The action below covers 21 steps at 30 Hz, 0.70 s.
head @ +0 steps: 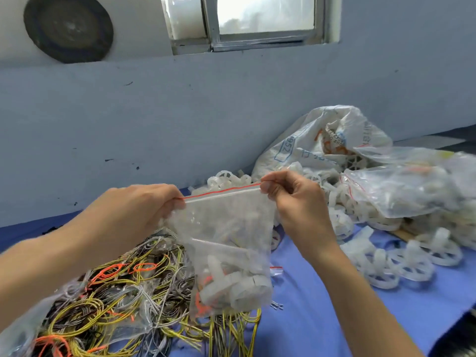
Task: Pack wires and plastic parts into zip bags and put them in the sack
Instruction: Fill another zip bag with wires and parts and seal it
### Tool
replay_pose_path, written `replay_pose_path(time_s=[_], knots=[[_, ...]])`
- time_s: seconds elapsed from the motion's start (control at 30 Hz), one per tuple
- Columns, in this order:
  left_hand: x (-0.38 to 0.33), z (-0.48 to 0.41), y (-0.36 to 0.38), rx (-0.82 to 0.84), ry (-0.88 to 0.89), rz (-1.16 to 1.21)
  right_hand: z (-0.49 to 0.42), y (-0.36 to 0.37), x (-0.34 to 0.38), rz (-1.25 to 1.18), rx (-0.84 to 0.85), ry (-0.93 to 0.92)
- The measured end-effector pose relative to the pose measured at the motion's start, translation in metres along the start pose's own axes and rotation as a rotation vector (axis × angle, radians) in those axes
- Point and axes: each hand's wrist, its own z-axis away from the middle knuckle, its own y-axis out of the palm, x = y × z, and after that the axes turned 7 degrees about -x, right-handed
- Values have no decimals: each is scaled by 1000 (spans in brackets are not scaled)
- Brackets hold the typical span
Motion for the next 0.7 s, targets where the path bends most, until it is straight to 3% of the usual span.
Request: replay_pose_path(time_s=[0.2,0.3,0.47,0.6,0.7], knots=[[-82,-164,35,83,5,12,-121,-95,2,356,-224,28],[-144,-255,46,-1,-68,192,-184,-155,22,449,-361,22],[-227,-369,59,-292,-141,614,-230,-223,63,547,-639,-386],[-262,-407,122,-371,-117,581,-222,-236,1,764,-606,-579],[-281,-404,198,-270,-69,308,-210,-228,-79,932,-396,-388]])
